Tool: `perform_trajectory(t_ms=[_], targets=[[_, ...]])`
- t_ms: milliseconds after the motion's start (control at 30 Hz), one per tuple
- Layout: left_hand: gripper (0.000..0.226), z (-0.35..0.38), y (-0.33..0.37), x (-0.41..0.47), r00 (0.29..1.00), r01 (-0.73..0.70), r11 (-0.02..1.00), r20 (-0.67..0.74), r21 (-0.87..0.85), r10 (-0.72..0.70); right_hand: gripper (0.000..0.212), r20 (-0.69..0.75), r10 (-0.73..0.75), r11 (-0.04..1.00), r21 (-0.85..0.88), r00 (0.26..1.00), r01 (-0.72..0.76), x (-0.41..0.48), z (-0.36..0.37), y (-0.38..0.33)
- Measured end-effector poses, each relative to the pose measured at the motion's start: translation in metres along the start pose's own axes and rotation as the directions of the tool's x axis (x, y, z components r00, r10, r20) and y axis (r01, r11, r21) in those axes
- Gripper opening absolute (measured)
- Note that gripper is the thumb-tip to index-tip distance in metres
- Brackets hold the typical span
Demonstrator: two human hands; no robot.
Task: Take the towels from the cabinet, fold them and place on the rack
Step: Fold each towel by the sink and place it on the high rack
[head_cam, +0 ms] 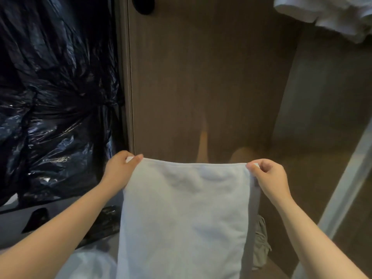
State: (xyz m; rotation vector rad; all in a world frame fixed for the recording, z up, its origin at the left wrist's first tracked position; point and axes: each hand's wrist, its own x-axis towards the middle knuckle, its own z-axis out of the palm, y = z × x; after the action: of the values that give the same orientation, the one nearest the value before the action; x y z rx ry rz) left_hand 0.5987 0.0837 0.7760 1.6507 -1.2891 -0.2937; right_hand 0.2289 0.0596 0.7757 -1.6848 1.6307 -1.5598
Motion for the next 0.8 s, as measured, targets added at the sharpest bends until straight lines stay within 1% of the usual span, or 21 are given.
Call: perform_trajectory(t_ms=[100, 233, 400, 467, 567, 700, 800], targets=[[0.031, 0.003, 0.003, -0.004, 0.999, -0.020, 1.000, -0.043, -0.024, 0.019, 0.014, -0.067, -0.061, 0.998, 0.004, 0.996, 0.061, -0.004, 0.002, -0.006], [0.028, 0.007, 0.022, -0.019, 0.996, -0.017, 0.991, -0.086, -0.131, 0.006, 0.007, -0.120, -0.168, 0.981, 0.075, 0.979, 0.177, -0.013, 0.008, -0.024], [0.030, 0.016, 0.053, -0.047, 0.995, 0.028, 0.961, -0.081, -0.275, -0.052, 0.008, -0.148, -0.163, 0.956, 0.221, 0.975, 0.194, -0.030, 0.019, -0.051], [0.030, 0.019, 0.065, -0.057, 0.998, 0.018, 0.947, -0.058, -0.320, -0.039, 0.009, -0.146, -0.157, 0.943, 0.270, 0.977, 0.192, -0.039, 0.023, -0.063], [0.029, 0.024, 0.086, -0.071, 0.999, -0.037, 0.928, -0.043, -0.371, 0.023, 0.010, -0.125, -0.168, 0.916, 0.346, 0.978, 0.201, -0.053, 0.030, -0.080], [0.028, 0.034, 0.109, -0.085, 0.990, -0.137, 0.928, -0.082, -0.348, 0.115, 0.012, -0.019, -0.204, 0.896, 0.399, 0.979, 0.194, -0.071, 0.043, -0.099], [0.027, 0.037, 0.113, -0.094, 0.991, -0.136, 0.919, -0.067, -0.370, 0.119, 0.014, 0.053, -0.205, 0.898, 0.407, 0.977, 0.166, -0.079, 0.046, -0.103]])
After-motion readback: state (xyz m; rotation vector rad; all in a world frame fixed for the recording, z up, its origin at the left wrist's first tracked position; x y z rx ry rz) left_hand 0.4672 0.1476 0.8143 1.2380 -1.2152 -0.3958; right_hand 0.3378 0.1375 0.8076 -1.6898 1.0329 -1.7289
